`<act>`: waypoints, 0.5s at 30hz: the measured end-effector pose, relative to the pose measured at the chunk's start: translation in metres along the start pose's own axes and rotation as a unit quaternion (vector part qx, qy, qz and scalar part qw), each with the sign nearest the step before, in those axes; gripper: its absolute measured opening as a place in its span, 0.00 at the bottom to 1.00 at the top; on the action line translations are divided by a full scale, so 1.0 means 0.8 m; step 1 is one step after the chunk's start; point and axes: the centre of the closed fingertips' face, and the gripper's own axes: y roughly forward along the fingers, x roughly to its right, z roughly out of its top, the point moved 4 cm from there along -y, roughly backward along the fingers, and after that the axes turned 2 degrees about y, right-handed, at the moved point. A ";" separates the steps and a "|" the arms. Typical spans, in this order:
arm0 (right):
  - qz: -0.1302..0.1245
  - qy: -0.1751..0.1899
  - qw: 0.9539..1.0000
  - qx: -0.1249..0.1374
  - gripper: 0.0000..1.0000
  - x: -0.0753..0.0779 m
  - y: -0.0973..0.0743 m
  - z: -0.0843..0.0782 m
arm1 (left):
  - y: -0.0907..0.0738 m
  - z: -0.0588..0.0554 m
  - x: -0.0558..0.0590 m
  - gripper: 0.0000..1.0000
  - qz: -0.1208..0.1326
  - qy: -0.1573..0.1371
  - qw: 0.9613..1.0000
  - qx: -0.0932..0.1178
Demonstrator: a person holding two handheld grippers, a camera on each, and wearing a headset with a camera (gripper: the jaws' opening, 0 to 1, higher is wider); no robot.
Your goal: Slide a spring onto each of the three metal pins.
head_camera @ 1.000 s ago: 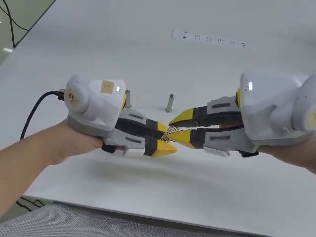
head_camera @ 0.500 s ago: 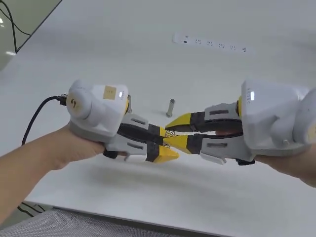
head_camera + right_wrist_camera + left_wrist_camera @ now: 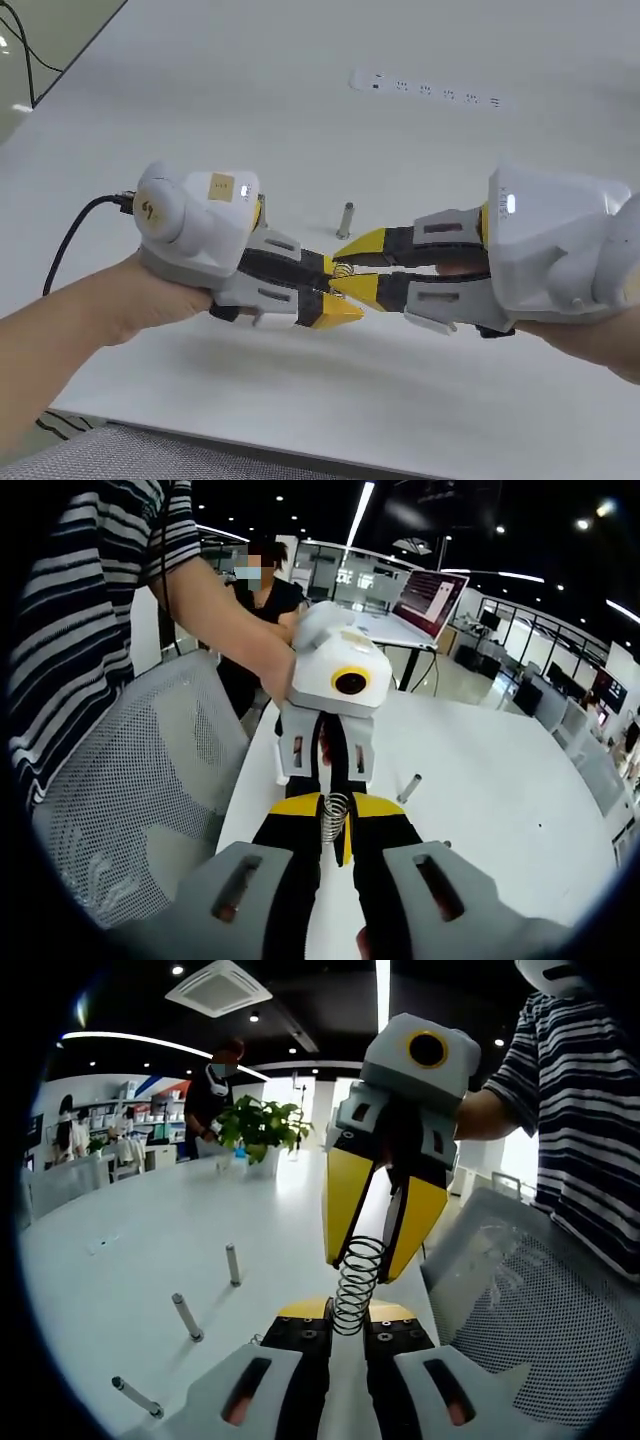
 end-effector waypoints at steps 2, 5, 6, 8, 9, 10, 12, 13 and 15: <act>0.000 -0.006 1.000 -0.002 0.12 -0.001 -0.001 0.000 | 0.000 0.000 0.000 0.09 0.000 -0.001 1.000 0.000; 0.000 -0.012 1.000 -0.007 0.12 0.000 -0.001 0.001 | 0.002 0.000 0.001 0.09 0.000 0.000 1.000 0.000; 0.001 -0.014 1.000 -0.009 0.12 0.000 -0.002 0.001 | 0.002 0.001 0.001 0.09 0.000 0.001 1.000 0.000; 0.000 -0.022 1.000 -0.014 0.11 0.000 -0.002 0.002 | 0.002 0.001 0.001 0.09 0.001 0.001 1.000 0.001; 0.000 -0.026 1.000 -0.016 0.11 -0.001 -0.002 0.003 | 0.002 0.002 0.001 0.09 0.002 0.002 1.000 0.001; 0.000 -0.028 0.999 -0.017 0.11 -0.001 -0.002 0.004 | 0.001 0.002 0.001 0.09 0.002 0.003 1.000 0.002; 0.001 -0.036 0.999 -0.020 0.11 -0.002 -0.002 0.005 | 0.001 0.003 0.001 0.09 0.002 0.004 1.000 0.000; 0.001 -0.037 0.999 -0.020 0.11 -0.002 -0.002 0.004 | 0.001 0.002 0.001 0.09 0.002 0.005 1.000 -0.001; 0.002 -0.039 0.999 -0.023 0.11 -0.003 -0.002 0.003 | 0.001 0.001 0.002 0.09 0.002 0.007 1.000 -0.005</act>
